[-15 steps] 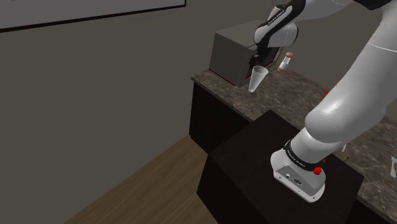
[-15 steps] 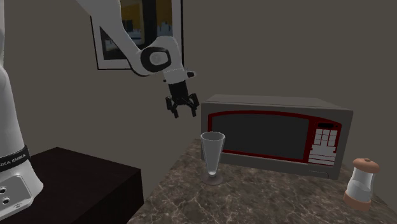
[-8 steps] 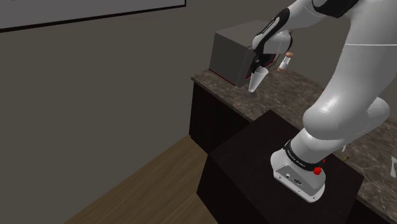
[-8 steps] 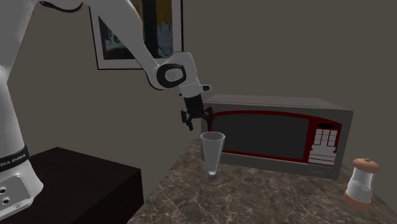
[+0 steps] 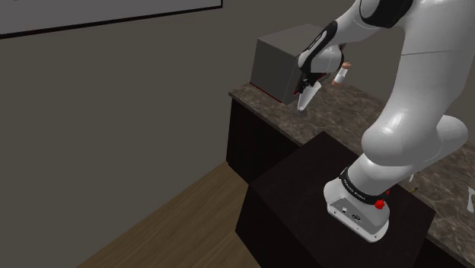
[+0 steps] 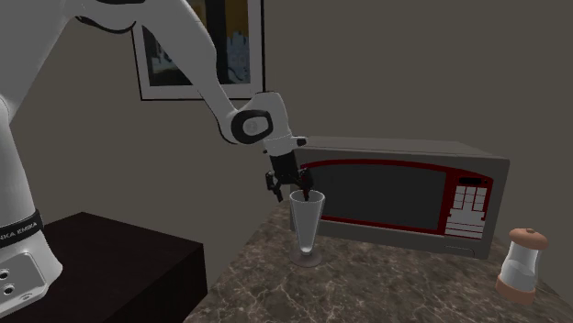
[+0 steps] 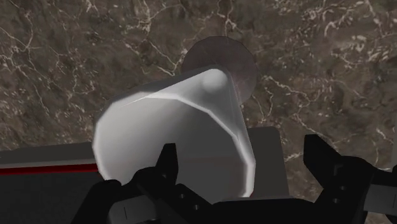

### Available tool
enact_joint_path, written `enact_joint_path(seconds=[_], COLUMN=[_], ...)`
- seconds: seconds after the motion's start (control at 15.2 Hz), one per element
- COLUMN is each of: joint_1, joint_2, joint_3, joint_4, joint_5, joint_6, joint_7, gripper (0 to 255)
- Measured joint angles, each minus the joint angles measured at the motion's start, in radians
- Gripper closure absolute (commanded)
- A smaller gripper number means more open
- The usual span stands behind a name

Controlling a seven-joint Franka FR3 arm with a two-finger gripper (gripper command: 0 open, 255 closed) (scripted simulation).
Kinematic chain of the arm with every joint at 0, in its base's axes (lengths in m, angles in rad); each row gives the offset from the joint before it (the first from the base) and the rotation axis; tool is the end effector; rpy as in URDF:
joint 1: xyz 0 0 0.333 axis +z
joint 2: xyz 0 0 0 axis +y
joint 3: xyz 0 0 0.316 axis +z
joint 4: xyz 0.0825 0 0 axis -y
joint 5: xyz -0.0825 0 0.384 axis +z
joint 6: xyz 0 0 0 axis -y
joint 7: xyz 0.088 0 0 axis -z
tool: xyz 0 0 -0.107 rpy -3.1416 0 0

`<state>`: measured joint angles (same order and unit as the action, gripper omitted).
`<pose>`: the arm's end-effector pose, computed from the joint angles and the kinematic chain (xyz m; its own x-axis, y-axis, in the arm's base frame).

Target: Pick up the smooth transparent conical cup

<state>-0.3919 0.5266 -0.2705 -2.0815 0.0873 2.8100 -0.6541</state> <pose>0.4778 -0.3738 0.2002 0.9921 -0.0245 0.1233 -0.0498 -0.9772 0.2063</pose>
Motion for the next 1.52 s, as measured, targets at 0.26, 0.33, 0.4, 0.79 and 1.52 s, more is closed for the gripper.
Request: enact_joint_path(seconds=[0.26, 0.33, 0.4, 0.79, 1.52], joint_1=[-0.004, -0.004, -0.004, -0.003, 0.029], joint_2=[0.013, 0.013, 0.013, 0.013, -0.100], joint_3=[0.005, 0.005, 0.005, 0.006, -0.035], joint_4=[0.002, 0.002, 0.002, 0.002, -0.013], joint_5=[0.004, 0.004, 0.004, 0.004, -0.033], joint_6=[0.011, 0.011, 0.011, 0.011, -0.086], joint_7=[-0.002, -0.002, -0.002, -0.002, 0.016], gripper=[255, 255, 255, 255, 255])
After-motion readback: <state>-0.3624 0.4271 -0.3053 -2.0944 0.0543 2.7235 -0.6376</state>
